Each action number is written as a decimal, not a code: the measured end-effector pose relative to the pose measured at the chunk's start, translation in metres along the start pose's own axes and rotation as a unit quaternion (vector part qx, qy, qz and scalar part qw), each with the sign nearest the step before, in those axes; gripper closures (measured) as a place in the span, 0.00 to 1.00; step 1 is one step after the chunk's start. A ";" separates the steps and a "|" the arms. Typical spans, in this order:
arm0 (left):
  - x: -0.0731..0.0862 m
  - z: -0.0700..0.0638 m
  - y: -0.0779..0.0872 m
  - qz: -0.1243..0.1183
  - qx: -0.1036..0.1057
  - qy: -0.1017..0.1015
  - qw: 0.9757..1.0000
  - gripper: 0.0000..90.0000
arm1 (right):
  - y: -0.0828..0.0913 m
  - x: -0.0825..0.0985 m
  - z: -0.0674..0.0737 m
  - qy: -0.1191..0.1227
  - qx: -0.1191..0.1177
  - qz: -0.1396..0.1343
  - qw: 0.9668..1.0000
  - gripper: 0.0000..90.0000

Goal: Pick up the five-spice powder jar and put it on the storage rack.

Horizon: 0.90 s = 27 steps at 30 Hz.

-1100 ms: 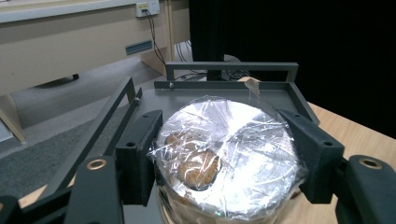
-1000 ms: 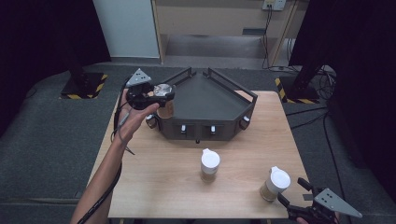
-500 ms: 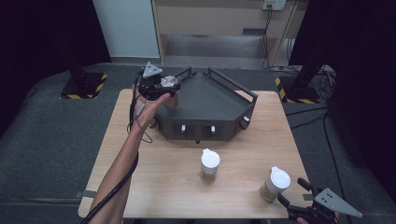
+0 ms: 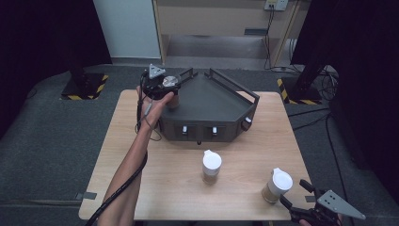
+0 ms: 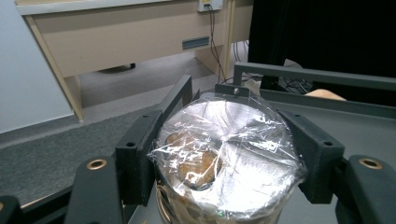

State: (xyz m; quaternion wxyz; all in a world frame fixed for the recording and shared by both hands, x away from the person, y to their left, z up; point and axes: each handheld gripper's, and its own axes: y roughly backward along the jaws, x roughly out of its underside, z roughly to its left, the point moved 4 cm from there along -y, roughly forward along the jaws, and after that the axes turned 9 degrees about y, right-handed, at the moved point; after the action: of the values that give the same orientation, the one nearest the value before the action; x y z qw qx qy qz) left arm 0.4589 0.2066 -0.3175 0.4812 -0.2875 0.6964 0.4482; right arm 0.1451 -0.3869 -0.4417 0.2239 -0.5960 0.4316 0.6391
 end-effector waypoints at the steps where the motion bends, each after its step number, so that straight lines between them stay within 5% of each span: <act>1: 0.001 0.000 -0.001 0.002 -0.002 -0.001 1.000 0.37 | 0.000 0.000 0.000 0.000 0.000 0.000 1.000 0.06; 27: 0.009 0.003 -0.010 0.010 -0.001 0.017 1.000 0.37 | 0.000 0.000 -0.001 0.002 -0.002 -0.001 1.000 0.06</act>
State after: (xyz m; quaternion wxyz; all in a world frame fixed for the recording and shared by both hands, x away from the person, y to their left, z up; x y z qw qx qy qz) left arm 0.4655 0.2054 -0.3299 0.4646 -0.2882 0.7067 0.4490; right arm 0.1455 -0.3873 -0.4420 0.2225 -0.5978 0.4303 0.6387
